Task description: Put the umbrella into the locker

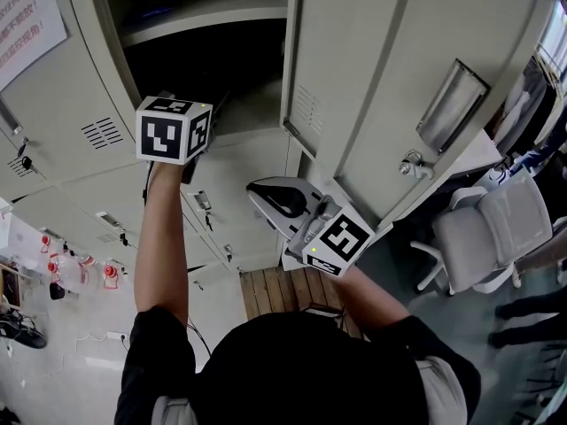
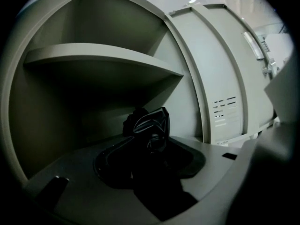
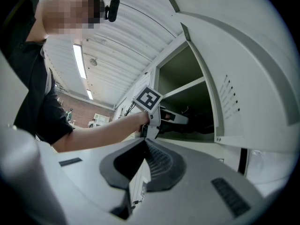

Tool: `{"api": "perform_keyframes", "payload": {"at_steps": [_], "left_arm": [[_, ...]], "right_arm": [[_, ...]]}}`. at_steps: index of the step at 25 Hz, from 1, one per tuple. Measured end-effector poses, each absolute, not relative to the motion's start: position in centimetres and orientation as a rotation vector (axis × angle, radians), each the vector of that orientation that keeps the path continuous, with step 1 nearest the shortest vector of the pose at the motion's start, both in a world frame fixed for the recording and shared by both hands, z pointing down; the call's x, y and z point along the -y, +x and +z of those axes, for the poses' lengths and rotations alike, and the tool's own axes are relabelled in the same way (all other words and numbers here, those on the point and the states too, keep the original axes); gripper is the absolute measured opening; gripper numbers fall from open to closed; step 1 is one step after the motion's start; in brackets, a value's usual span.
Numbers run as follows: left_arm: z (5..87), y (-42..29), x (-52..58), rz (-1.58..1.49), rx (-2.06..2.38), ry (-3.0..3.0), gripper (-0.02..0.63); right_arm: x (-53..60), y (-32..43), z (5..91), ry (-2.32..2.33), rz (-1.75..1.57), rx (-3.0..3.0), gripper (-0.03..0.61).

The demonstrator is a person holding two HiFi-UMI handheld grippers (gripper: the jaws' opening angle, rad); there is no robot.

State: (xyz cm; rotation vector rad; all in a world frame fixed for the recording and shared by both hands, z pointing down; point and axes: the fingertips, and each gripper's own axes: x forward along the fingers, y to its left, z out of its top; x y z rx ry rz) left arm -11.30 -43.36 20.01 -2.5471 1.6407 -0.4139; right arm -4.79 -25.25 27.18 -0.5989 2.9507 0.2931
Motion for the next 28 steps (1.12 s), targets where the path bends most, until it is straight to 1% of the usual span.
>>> {"api": "perform_keyframes", "payload": {"at_steps": [19, 28], "left_arm": [[21.6, -11.2, 44.9, -0.497, -1.646, -2.567, 0.206], [22.5, -10.8, 45.2, -0.614, -1.638, -2.551, 0.207]], "right_arm": [[25.8, -4.7, 27.1, -0.598, 0.287, -2.944, 0.012], [26.0, -4.7, 27.2, -0.597, 0.282, -2.939, 0.012]]}}
